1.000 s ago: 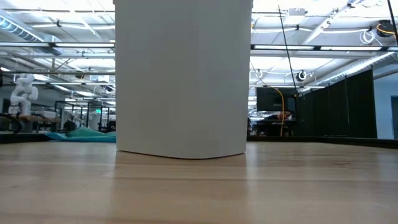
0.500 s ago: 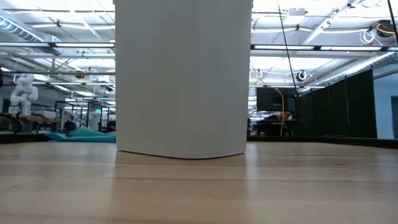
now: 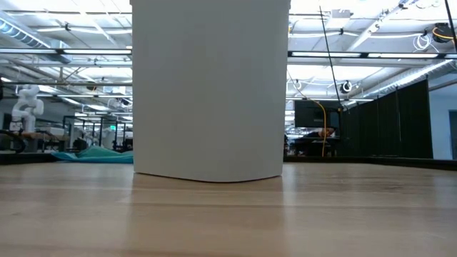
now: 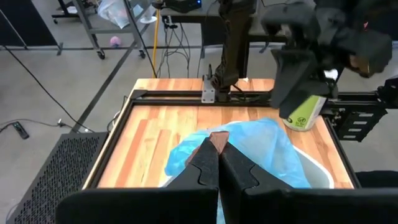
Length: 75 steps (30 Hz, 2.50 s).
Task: Place trash/remove bag and relplace
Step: Remove the blue trash bag from the bin
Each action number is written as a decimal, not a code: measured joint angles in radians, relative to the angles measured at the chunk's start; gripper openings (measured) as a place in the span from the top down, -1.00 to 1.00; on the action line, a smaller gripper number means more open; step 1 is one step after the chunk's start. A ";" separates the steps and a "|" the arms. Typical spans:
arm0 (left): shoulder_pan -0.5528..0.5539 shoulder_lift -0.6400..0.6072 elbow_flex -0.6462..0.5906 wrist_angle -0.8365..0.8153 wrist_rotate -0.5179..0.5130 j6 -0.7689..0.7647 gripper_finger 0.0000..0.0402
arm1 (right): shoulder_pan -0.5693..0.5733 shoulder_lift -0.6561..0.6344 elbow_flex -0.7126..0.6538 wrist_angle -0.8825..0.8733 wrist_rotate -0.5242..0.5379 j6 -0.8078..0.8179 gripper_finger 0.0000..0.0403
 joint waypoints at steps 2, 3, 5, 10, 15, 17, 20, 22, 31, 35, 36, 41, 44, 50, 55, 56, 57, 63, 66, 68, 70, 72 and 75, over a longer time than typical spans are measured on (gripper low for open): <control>0.000 0.001 0.000 0.004 0.000 0.000 1.00 | 0.005 0.019 0.000 -0.014 -0.004 0.038 0.30; 0.000 0.003 0.000 0.006 0.000 0.000 1.00 | 0.004 0.028 0.000 -0.016 -0.008 0.041 0.31; 0.000 0.007 0.000 0.007 0.000 0.000 1.00 | -0.005 0.042 0.000 -0.016 -0.043 0.041 0.32; 0.000 0.012 0.000 0.004 0.000 0.001 1.00 | -0.052 0.062 0.000 -0.002 -0.111 0.048 0.32; 0.000 0.012 0.000 0.000 0.000 0.006 1.00 | -0.119 0.068 0.000 0.020 -0.163 0.029 0.52; 0.000 0.012 0.000 -0.010 0.000 0.006 1.00 | -0.137 0.071 0.000 0.044 -0.213 0.009 0.76; -0.003 0.014 0.000 -0.020 0.000 0.007 1.00 | -0.151 0.071 0.000 0.122 -0.239 -0.027 0.95; -0.012 0.025 0.000 -0.019 0.000 0.012 1.00 | -0.159 0.069 0.000 0.193 -0.235 -0.047 0.97; -0.104 0.106 0.000 -0.023 -0.117 0.090 1.00 | -0.199 0.042 0.000 0.438 -0.120 -0.064 1.00; -0.140 0.129 -0.001 -0.024 -0.161 0.123 1.00 | -0.223 0.027 0.000 0.439 -0.110 -0.001 1.00; -0.147 0.134 -0.001 -0.024 -0.162 0.123 1.00 | -0.229 0.026 0.000 0.439 -0.105 0.009 1.00; -0.166 0.159 -0.001 -0.027 -0.163 0.114 1.00 | -0.261 0.024 0.000 0.434 -0.126 0.080 1.00; -0.170 0.169 -0.001 -0.035 -0.163 0.110 1.00 | -0.280 0.023 0.000 0.423 -0.156 0.129 1.00; -0.169 0.172 -0.001 -0.048 -0.194 0.106 1.00 | -0.300 0.023 0.000 0.367 -0.162 0.150 0.99; -0.169 0.172 -0.004 -0.045 -0.195 0.106 1.00 | -0.284 0.023 0.000 0.383 -0.153 0.110 0.80; -0.169 0.172 -0.008 -0.044 -0.195 0.105 1.00 | -0.281 0.023 0.000 0.383 -0.153 0.104 0.74; -0.169 0.172 -0.014 -0.044 -0.195 0.104 1.00 | -0.277 0.023 0.000 0.383 -0.152 0.095 0.67; -0.169 0.172 -0.031 -0.044 -0.195 0.103 1.00 | -0.256 0.022 0.000 0.411 -0.115 0.021 0.25; -0.169 0.172 -0.032 -0.045 -0.195 0.103 1.00 | -0.232 0.009 0.000 0.435 -0.042 -0.060 0.09; -0.169 0.172 -0.032 -0.045 -0.195 0.103 1.00 | -0.208 -0.006 0.000 0.449 0.010 -0.114 0.01; -0.169 0.172 -0.032 -0.045 -0.195 0.104 1.00 | -0.181 -0.021 0.000 0.460 0.043 -0.170 -0.04; -0.169 0.172 -0.033 -0.046 -0.195 0.104 1.00 | -0.150 -0.032 0.000 0.459 0.061 -0.216 -0.07; -0.169 0.172 -0.032 -0.045 -0.195 0.104 1.00 | -0.108 -0.037 0.000 0.453 0.079 -0.243 -0.07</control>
